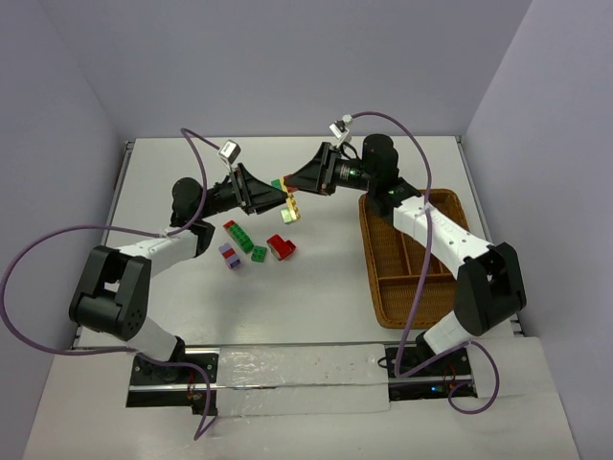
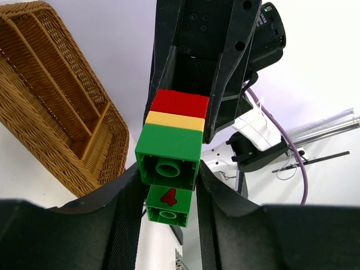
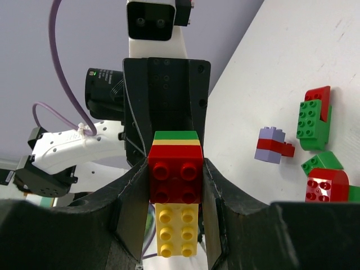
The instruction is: Sort the legos into containers by color
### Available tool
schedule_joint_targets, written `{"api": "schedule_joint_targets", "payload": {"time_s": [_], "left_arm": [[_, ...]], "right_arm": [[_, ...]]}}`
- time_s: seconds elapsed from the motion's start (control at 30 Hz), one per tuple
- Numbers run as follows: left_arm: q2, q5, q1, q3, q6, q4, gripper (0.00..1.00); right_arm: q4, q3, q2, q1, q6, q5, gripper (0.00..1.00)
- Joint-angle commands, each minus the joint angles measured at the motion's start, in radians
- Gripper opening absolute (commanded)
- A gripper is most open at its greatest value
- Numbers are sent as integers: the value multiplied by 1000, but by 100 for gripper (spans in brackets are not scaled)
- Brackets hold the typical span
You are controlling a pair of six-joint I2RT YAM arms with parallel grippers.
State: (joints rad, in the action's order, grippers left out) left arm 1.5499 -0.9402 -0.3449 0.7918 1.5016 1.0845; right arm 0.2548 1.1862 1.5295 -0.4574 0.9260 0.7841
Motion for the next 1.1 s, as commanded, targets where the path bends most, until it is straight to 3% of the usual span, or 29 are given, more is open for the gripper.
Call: {"api": "schedule_joint_targets", "payload": {"time_s": [0.0,0.07,0.33,0.6,0.77,0.83,1.07], "left_arm": [[10,17,-8,35,19,110,17],[23,20,-4,41,44,86,0],[-7,30,29,-32,56,119,0],[-44,7,43,-11,-29,-18,0],[-94,38,43,40,-237,-307,0],[-113,65,43,111,-334,-536,0],[-118,121,40,283,-539,-828,0]], "right_arm": [[-15,38,1,-9,-38,3,0],[-72,54,-1,-3,-93,-3,0],[-200,46,-46,77,-180,-32,0],[-403,76,-85,112,-305,-166,0],[-667,85,-159,130,-390,-656,0],[-711,14,-203,165,-390,-778,0],[-775,-171,-282,263,-414,-912,1]]}}
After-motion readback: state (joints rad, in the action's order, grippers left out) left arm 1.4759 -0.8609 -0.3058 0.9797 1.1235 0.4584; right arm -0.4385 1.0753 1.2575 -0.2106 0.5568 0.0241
